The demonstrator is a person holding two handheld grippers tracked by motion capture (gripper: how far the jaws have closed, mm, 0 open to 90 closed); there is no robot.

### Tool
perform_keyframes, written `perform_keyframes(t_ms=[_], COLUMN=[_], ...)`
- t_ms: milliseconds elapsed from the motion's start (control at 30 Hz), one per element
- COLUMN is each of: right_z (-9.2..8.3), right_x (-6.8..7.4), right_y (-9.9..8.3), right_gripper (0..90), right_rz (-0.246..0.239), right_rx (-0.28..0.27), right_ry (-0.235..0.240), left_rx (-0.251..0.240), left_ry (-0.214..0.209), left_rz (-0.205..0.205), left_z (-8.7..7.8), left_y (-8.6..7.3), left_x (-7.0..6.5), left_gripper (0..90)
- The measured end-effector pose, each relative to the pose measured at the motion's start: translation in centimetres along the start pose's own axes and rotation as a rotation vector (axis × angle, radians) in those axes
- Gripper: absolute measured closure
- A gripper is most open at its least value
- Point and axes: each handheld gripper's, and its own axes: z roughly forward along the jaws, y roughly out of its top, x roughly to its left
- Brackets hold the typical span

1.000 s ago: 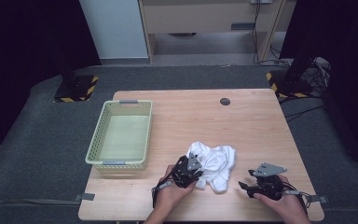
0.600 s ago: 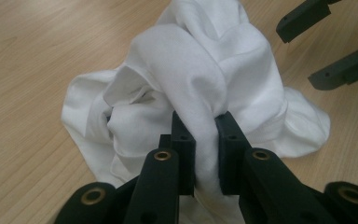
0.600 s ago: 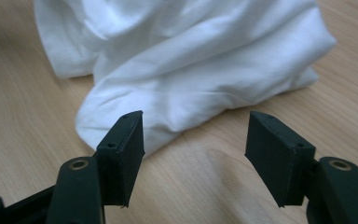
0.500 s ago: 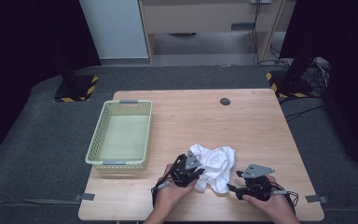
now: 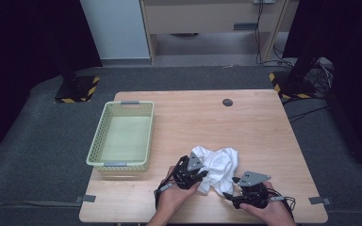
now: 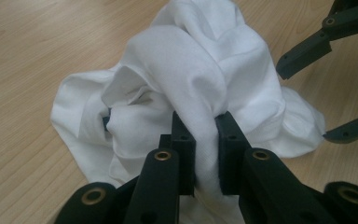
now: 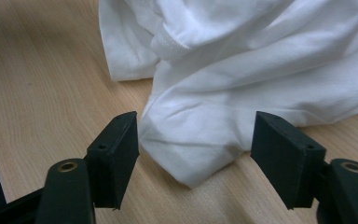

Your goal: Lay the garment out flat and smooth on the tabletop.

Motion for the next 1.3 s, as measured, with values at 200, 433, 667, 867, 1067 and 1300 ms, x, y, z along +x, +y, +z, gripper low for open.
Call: perform_keyframes(t_ms=[200,433,667,867,1067,1300], right_z=[0.5,0.4,-0.5,-1.9,-2.0,-3.0], right_x=[0.1,-0.9,-2.8,-5.4,-6.6,-5.5], right_y=[-0.2,-0.4,-0.1,-0.1,0.1,0.8], right_gripper=[40.9,73.6,84.3,84.6,68.8,45.6], right_rz=[-0.022,-0.025,-0.006,0.032,0.046,0.026], right_rx=[0.017,0.038,0.037,0.030,0.037,-0.015], right_ry=[0.000,-0.024,-0.042,-0.086,-0.097,-0.123], left_rx=[-0.009,-0.013,-0.050,-0.056,-0.013,-0.004], left_ry=[-0.018,-0.018,-0.030,-0.025,-0.046,-0.046], left_rz=[-0.006,-0.058,-0.149,-0.197,-0.209,-0.211], left_z=[-0.1,0.9,0.4,0.0,1.2,1.4], left_y=[0.3,0.1,-0.3,-0.9,-2.1,-2.4], left_x=[-0.3,0.9,2.8,3.9,4.1,4.1], left_gripper=[80.8,80.3,79.8,79.9,77.0,76.4])
